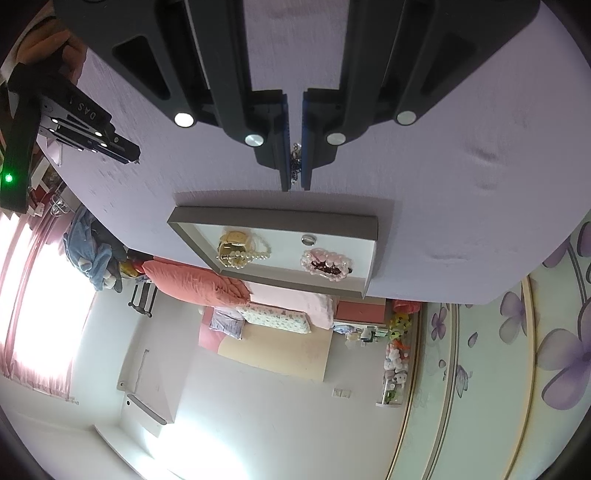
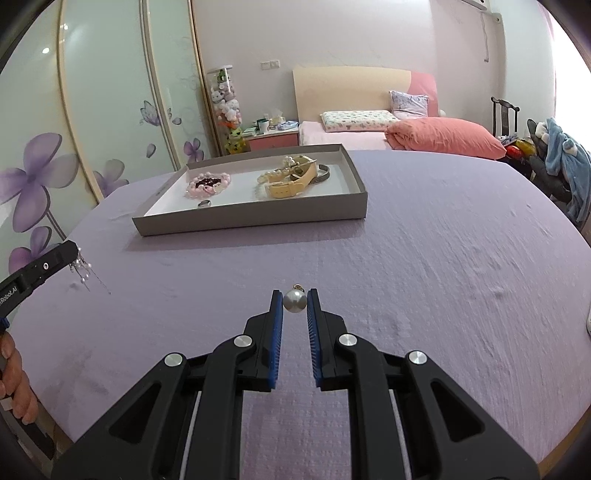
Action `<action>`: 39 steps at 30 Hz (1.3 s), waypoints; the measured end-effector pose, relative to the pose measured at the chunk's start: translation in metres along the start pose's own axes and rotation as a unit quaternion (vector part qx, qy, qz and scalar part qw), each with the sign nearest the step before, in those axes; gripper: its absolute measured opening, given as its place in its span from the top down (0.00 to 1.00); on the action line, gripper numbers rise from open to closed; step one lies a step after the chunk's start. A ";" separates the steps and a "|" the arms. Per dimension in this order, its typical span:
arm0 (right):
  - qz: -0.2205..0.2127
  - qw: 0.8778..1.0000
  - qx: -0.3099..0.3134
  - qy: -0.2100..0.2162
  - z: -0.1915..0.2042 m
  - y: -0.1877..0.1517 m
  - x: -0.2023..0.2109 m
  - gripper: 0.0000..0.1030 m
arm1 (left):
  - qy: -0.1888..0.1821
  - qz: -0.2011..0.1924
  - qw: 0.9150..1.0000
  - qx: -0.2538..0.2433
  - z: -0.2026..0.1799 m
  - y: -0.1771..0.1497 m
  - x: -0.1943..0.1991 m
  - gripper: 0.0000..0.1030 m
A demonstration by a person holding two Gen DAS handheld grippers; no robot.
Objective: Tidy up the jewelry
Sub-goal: 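Lift both earrings and carry them over the tray, then open both tools to release the earrings into the tray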
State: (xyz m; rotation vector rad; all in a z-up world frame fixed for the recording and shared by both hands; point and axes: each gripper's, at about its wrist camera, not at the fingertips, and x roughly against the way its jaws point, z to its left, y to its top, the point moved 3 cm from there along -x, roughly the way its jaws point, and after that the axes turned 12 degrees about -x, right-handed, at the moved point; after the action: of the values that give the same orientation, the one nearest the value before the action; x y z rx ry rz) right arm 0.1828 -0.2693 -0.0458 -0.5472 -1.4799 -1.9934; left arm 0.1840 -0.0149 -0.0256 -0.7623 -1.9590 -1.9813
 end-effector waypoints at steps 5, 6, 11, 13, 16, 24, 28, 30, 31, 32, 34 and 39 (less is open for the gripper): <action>-0.002 1.000 0.000 0.000 0.001 0.000 0.000 0.86 | 0.000 0.003 1.000 0.002 0.000 -0.002 -0.002 0.94; -0.004 1.000 -0.001 0.000 0.001 0.001 0.000 0.86 | -0.001 0.002 1.000 0.002 0.000 -0.002 -0.002 0.94; -0.045 0.999 0.000 0.008 0.007 0.025 0.012 0.86 | 0.007 -0.010 1.000 -0.008 0.001 0.008 -0.001 0.94; -0.065 0.998 0.001 0.011 0.011 0.040 0.016 0.86 | 0.017 -0.028 0.999 -0.017 0.002 0.020 0.001 0.94; -0.102 0.995 0.003 0.019 0.019 0.065 0.019 0.86 | 0.032 -0.055 0.998 -0.028 0.004 0.044 -0.003 0.94; -0.158 0.986 -0.001 0.052 0.039 0.122 -0.007 0.86 | 0.046 -0.079 0.995 -0.039 0.012 0.093 -0.043 0.94; -0.176 0.982 0.000 0.064 0.046 0.141 -0.024 0.86 | 0.048 -0.086 0.994 -0.049 0.012 0.111 -0.067 0.94; -0.178 0.982 -0.003 0.071 0.048 0.150 -0.035 0.86 | 0.050 -0.089 0.993 -0.053 0.011 0.118 -0.077 0.94; -0.179 0.981 -0.003 0.071 0.050 0.154 -0.042 0.86 | 0.048 -0.092 0.993 -0.054 0.011 0.121 -0.083 0.94; -0.180 0.981 -0.003 0.071 0.050 0.156 -0.046 0.86 | 0.049 -0.095 0.993 -0.056 0.010 0.125 -0.088 0.94; -0.182 0.980 -0.002 0.074 0.050 0.158 -0.054 0.86 | 0.048 -0.101 0.992 -0.059 0.009 0.131 -0.096 0.94; -0.182 0.981 0.001 0.068 0.048 0.159 -0.078 0.86 | 0.061 -0.116 0.988 -0.079 0.004 0.138 -0.119 0.94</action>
State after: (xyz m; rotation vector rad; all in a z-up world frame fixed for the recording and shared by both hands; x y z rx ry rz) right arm 0.3468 -0.2395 0.0323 -0.1364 -1.5838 -2.2523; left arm 0.3561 -0.0407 0.0291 -0.4496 -1.9118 -2.2799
